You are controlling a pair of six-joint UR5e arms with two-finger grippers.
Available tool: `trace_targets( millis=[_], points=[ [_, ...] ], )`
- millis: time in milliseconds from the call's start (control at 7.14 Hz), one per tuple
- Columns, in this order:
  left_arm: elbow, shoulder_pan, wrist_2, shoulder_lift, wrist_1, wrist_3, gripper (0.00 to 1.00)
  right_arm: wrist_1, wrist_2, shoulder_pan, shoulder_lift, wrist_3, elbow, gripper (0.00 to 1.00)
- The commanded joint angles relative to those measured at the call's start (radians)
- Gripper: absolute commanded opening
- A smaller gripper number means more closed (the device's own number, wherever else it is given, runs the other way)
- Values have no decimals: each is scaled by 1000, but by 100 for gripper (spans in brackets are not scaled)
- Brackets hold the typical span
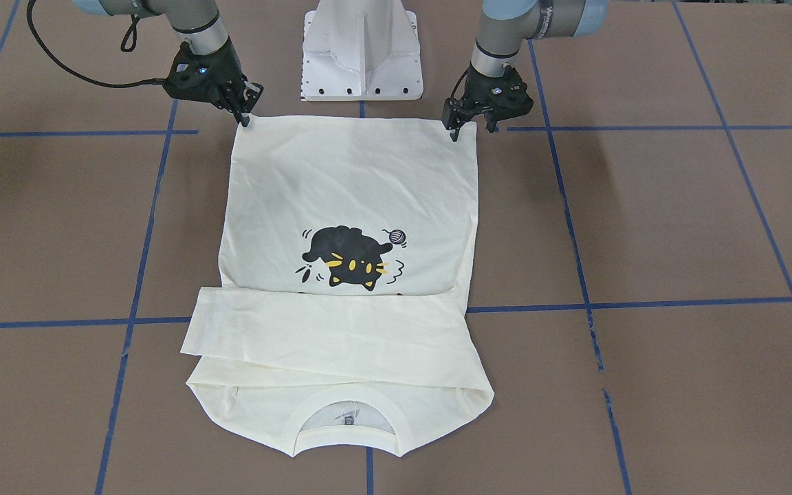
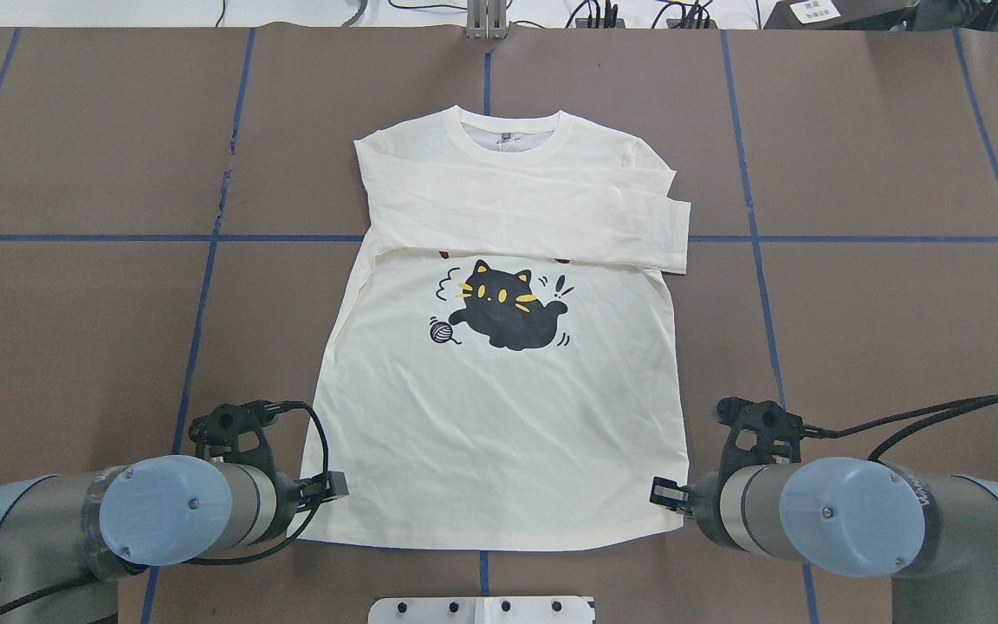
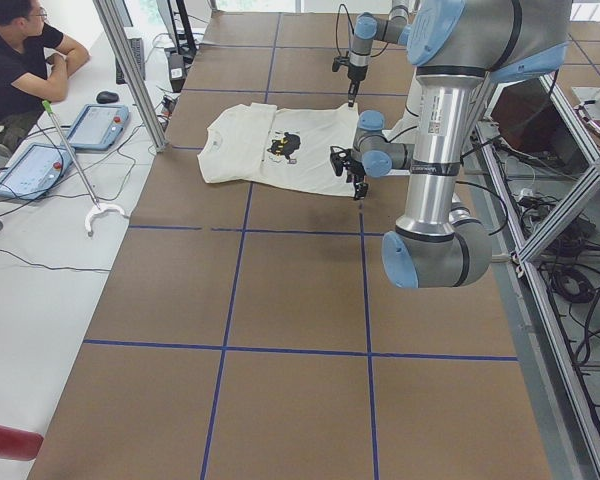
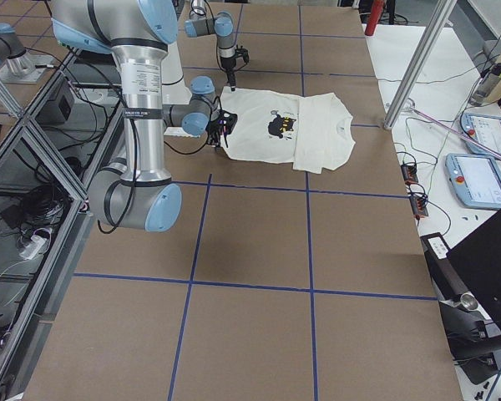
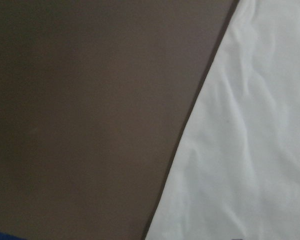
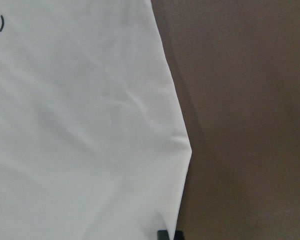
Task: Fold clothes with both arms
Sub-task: 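Move both grippers down to the hem corners nearest the robot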
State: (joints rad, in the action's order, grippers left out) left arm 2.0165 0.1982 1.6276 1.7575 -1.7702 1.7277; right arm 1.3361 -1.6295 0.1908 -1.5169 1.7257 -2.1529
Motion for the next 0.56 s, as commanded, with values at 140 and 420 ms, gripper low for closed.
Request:
trace_targets(
  millis=[140,420],
  points=[
    [-1,-9,0,-3,24,0,85,0,-1,4,1,0,1,0],
    [-4,-20,0,-3,34,0,79,0,-1,6,1,0,2,0]
  ],
)
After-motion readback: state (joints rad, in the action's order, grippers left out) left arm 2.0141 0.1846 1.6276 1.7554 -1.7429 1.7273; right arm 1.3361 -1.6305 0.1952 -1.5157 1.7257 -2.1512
